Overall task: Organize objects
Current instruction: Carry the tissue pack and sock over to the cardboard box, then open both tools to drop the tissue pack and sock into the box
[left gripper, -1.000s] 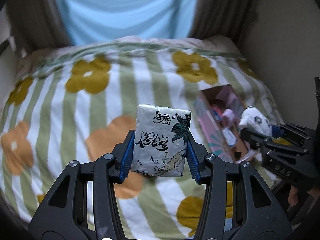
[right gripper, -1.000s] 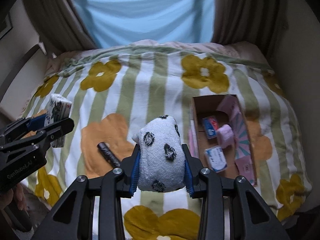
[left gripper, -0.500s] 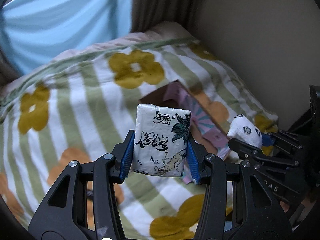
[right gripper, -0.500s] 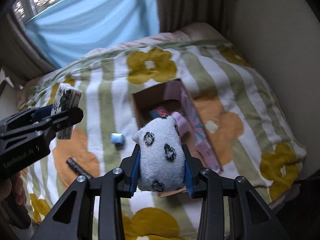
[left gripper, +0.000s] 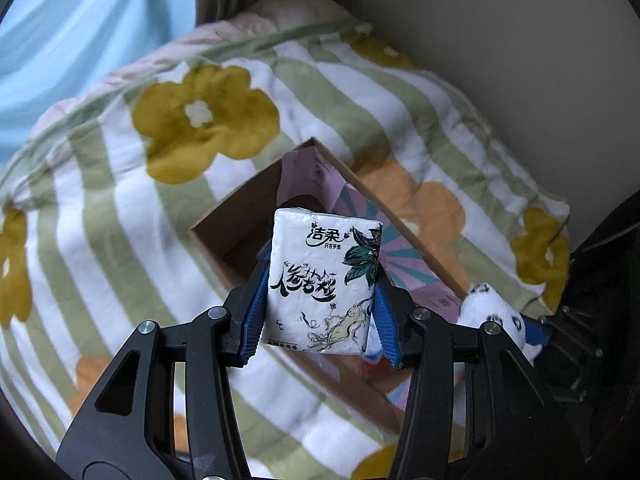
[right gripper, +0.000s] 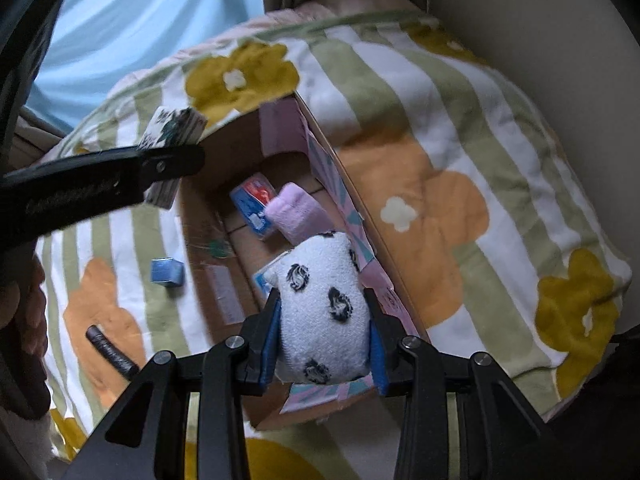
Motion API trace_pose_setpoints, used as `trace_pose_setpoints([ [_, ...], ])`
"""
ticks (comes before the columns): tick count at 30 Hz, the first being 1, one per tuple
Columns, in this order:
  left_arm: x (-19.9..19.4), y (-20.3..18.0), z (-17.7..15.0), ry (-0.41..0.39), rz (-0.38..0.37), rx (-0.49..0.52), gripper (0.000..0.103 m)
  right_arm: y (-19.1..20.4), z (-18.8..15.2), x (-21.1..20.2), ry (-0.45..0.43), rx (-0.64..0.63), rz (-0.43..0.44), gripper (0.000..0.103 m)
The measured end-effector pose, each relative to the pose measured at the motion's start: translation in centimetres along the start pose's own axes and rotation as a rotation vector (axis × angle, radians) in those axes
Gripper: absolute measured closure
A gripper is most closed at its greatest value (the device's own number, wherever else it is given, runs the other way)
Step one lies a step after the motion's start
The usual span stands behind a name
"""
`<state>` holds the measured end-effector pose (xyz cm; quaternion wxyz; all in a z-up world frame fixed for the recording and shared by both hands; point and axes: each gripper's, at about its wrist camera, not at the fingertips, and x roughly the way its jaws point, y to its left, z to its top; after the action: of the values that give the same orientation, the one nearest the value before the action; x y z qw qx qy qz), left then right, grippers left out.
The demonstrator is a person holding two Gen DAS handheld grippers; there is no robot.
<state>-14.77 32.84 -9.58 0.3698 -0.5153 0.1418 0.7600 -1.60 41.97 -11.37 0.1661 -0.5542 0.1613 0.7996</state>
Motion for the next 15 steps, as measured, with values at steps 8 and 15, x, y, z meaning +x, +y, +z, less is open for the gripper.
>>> trace_pose_setpoints([
  [8, 9.6, 0.8, 2.3, 0.096, -0.001, 0.018, 0.059, 0.4, -0.2, 6.3, 0.051, -0.01, -0.011, 0.069],
  [15, 14.6, 1.5, 3.7, 0.127, -0.006, 0.005, 0.059, 0.5, 0.0, 8.4, 0.048, -0.005, -0.02, 0.069],
])
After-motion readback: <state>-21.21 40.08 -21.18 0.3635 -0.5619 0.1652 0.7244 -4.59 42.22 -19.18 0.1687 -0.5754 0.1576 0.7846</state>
